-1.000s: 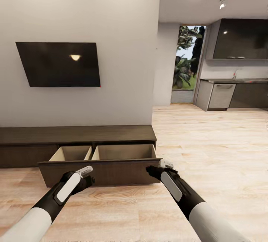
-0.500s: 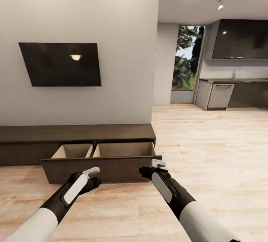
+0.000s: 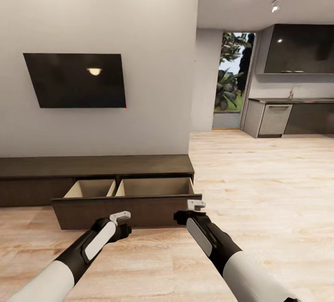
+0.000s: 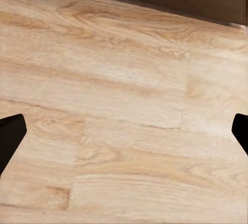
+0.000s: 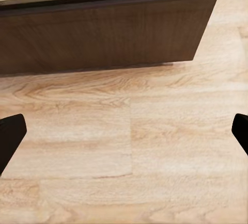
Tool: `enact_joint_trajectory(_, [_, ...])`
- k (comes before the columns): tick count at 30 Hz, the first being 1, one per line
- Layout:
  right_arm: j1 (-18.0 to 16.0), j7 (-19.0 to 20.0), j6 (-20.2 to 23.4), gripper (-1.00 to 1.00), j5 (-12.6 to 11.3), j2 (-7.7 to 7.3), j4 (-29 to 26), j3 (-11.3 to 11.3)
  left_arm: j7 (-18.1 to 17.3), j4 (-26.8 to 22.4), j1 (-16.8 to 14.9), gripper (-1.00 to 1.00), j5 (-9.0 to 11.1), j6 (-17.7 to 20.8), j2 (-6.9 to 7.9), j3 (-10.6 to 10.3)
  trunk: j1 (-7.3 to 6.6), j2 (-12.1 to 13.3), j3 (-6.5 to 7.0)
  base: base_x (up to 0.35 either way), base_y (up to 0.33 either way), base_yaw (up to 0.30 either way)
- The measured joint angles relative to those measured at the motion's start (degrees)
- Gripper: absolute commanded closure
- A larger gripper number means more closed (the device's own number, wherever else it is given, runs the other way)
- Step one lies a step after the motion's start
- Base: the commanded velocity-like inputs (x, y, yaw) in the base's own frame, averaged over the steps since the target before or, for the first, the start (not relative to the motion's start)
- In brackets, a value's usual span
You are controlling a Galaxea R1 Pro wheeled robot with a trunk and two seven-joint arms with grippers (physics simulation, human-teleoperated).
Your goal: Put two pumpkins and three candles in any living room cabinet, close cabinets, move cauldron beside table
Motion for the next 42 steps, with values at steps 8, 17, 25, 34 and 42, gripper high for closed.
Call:
enact_joint_trajectory(8, [0.00, -0.06, -0.07, -1.00, 0.08, 0.05, -0.29, 0.10, 0.68, -5.08, 0.00, -1.00, 0.00, -3.04, 0.69, -3.42, 0.00, 0.00, 0.00, 0.000, 0.000, 0.000])
enact_joint_trajectory(17, [0.00, -0.25, -0.92, -1.00, 0.47, 0.04, -0.46, 3.30, 0.74, -5.30, 0.01, -1.00, -0.03, -5.57, 0.83, -3.96, 0.00, 0.00, 0.00, 0.000, 0.000, 0.000])
enact_joint_trajectory(25, [0.01, -0.23, -1.26, -1.00, 0.49, 0.00, -0.46, 3.56, 0.83, -5.25, 0.08, -1.00, 0.00, -6.91, 0.89, -3.98, 1.31, -2.39, -1.07, 0.000, 0.000, 0.000])
enact_joint_trajectory(34, [0.00, -0.14, -6.02, -1.00, 0.46, -0.14, -0.33, 3.66, 0.86, -5.16, 0.15, -1.00, 0.01, -8.42, 0.90, -4.25, 3.29, -6.00, -2.69, 0.000, 0.000, 0.000])
enact_joint_trajectory(42, [0.00, -0.52, -7.86, -1.00, 0.43, 0.01, -0.25, 5.19, 0.49, -4.74, 0.64, -1.00, -10.00, -13.26, 0.48, -4.39, 4.61, -8.42, -3.77, 0.000, 0.000, 0.000])
